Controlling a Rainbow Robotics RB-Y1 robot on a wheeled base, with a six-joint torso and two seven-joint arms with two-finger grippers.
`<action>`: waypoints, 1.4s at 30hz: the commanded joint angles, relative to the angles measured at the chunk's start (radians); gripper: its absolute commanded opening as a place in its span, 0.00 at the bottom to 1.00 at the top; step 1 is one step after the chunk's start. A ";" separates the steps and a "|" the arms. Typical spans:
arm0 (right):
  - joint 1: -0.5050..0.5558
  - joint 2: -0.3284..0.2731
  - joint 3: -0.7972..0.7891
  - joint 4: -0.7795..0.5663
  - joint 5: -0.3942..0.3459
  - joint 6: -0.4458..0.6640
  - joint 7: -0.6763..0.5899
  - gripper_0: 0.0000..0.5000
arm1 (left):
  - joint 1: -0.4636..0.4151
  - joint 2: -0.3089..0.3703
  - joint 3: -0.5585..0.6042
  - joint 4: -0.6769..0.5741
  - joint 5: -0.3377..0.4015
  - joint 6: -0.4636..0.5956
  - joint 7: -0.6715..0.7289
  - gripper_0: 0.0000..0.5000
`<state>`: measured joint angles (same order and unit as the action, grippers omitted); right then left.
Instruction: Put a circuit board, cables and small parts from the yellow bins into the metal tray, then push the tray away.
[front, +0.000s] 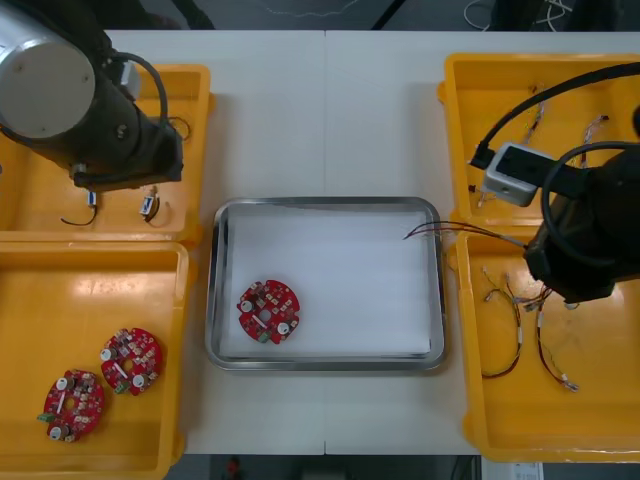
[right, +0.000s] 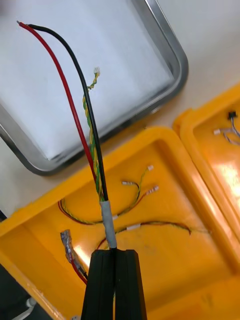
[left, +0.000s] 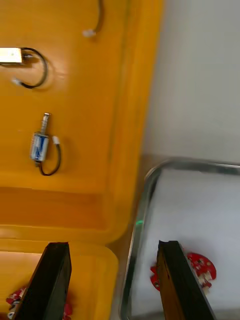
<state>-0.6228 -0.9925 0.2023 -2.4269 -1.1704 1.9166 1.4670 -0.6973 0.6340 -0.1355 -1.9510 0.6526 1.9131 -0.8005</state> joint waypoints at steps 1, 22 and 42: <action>-0.110 0.098 0.112 0.016 0.052 0.003 0.046 0.00 | -0.044 0.066 0.083 0.061 -0.044 0.007 -0.016 1.00; -0.115 0.336 0.413 0.149 0.373 -0.114 0.380 0.00 | -0.084 0.092 0.297 0.446 -0.205 -0.203 -0.051 1.00; -0.034 0.380 0.628 0.361 0.548 -0.326 0.408 0.00 | -0.228 0.087 0.188 0.836 -0.212 -0.548 -0.012 1.00</action>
<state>-0.6786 -0.6365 0.8197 -2.0732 -0.6340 1.6211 1.8382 -0.8568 0.6811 0.0688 -1.1428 0.4552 1.4023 -0.8023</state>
